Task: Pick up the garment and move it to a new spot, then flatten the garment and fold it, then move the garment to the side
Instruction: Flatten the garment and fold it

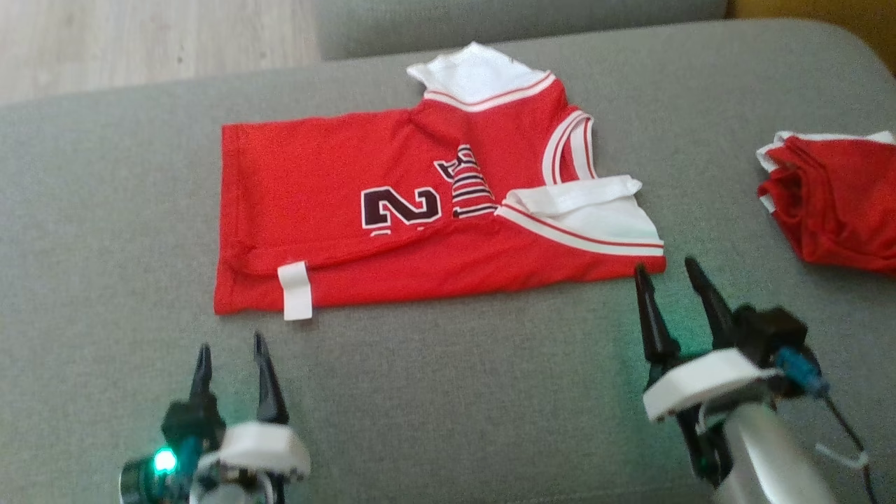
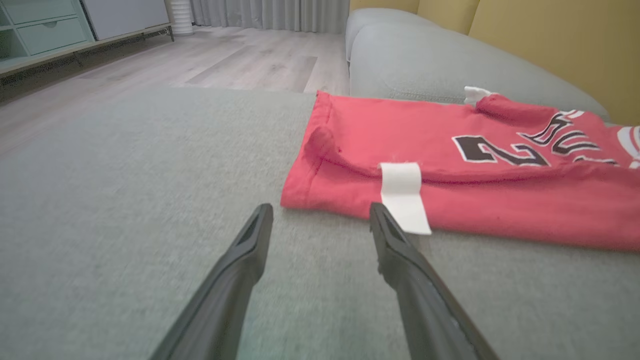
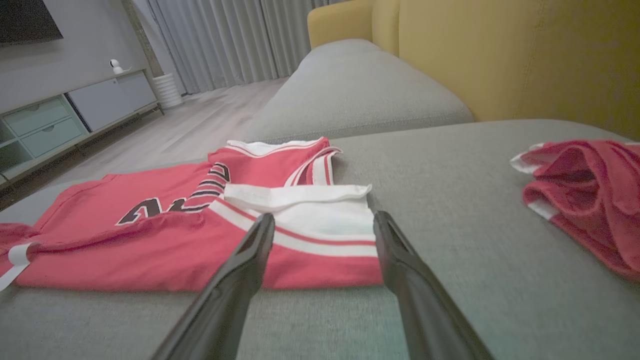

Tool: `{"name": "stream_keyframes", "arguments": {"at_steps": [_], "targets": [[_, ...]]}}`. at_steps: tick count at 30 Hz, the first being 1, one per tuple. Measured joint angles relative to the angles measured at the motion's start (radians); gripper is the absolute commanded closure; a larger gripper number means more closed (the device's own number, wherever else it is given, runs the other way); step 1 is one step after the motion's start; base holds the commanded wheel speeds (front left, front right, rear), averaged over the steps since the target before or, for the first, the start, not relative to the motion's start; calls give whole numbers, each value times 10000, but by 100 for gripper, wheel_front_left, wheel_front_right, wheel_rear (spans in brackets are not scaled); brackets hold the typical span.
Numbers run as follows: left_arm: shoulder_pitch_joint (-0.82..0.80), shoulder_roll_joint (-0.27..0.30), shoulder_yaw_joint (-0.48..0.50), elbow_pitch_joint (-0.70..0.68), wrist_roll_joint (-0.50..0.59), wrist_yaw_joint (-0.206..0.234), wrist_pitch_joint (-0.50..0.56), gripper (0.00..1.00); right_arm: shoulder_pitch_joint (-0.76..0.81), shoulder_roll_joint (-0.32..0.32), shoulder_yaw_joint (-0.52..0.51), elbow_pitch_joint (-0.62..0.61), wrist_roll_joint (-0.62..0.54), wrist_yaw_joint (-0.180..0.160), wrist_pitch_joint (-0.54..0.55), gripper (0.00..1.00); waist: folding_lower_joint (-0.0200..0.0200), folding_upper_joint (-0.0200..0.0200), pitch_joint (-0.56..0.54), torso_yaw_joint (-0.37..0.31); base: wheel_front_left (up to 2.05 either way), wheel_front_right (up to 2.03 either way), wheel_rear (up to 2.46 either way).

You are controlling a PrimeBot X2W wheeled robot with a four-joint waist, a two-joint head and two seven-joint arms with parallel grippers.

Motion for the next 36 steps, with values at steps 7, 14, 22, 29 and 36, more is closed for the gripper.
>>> {"name": "stream_keyframes", "arguments": {"at_steps": [7, 14, 22, 29, 36], "targets": [[911, 25, 38, 337, 79, -169, 0, 0, 755, 69, 188, 500, 0, 0, 2, 0, -1, 0, -700, -2, 0, 0, 0], [917, 29, 54, 339, 113, -173, 0, 0, 765, 77, 211, 537, 98, 0, 2, 0, 1, 0, -651, -32, 0, 0, 0], [-360, 23, 146, 472, -98, -251, 0, 0, 340, 79, 343, 230, 336, 0, 2, 0, 3, 0, 151, -75, 0, 0, 0], [-1737, 6, 792, 1369, -533, -261, 2, 0, -327, 79, 554, 59, 573, 0, 2, 0, 4, 0, 915, -220, 0, 0, 0], [-2475, 4, 1005, 2428, -660, -623, -42, 0, -562, 79, 428, 301, 792, 0, 2, 0, 2, 0, 1428, -453, 0, 0, 0]]}}
